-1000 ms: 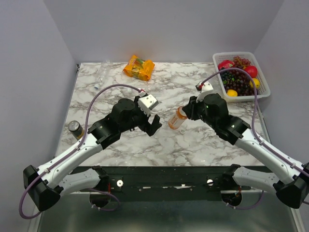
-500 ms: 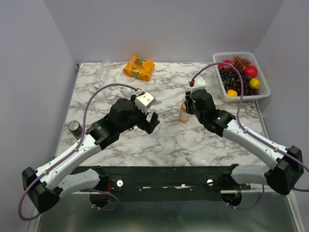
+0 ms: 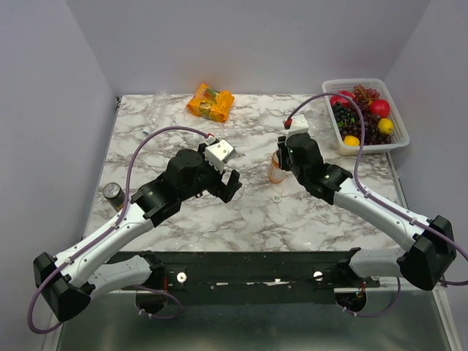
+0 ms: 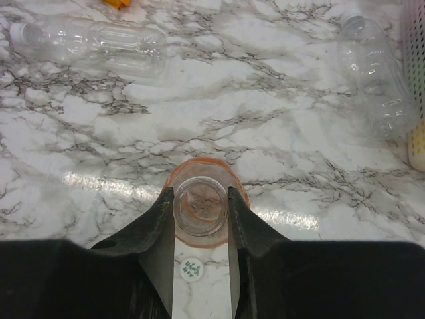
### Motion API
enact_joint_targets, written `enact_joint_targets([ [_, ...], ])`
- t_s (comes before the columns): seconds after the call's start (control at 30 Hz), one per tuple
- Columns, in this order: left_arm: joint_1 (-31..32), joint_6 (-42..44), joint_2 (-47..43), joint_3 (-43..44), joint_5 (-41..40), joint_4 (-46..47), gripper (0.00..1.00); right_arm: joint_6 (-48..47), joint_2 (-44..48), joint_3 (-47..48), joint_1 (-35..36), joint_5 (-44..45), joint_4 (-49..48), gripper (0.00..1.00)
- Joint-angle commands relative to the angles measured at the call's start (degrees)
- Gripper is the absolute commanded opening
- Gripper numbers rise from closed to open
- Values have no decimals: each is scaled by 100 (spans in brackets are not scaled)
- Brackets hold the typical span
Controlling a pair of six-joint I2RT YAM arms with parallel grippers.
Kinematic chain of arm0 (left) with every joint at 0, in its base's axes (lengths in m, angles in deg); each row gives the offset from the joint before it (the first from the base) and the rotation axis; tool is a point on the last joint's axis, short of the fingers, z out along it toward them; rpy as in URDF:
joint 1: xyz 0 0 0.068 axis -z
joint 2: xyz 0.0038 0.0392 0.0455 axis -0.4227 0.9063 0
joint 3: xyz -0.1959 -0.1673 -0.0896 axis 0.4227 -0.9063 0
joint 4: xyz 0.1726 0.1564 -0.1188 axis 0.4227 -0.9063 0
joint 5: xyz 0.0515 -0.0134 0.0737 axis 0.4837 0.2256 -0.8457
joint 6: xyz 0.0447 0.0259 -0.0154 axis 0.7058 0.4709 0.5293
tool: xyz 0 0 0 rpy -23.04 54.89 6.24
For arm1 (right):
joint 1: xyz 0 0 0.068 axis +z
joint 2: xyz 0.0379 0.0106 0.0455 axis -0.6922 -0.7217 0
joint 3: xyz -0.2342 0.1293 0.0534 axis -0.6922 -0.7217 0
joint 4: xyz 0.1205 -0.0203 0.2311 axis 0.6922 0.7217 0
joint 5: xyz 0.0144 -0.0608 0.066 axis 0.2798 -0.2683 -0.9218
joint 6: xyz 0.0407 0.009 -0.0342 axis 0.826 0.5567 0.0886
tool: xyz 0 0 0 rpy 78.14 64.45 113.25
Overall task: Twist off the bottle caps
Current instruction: Place the bottle without the bottle cap at the center of the board.
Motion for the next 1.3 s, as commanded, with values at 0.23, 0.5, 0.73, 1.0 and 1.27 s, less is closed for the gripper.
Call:
enact_joint_targets([
  [0.23,-12,-32,66,25,-41,-75,99,207,-185,115,-3,-33,49,8],
  [0.5,-12,-50,110,43,-15,-92,99,189,-141,186,-3,46,120,57],
  [0.73,-12,-41,145,43,3,-101,99,119,-88,256,-3,3,129,75],
  [1.0,-12,-50,181,43,29,-110,99,31,-27,317,-3,20,129,82],
  [1.27,-12,-41,189,52,12,-119,99,22,211,221,-12,20,137,83],
])
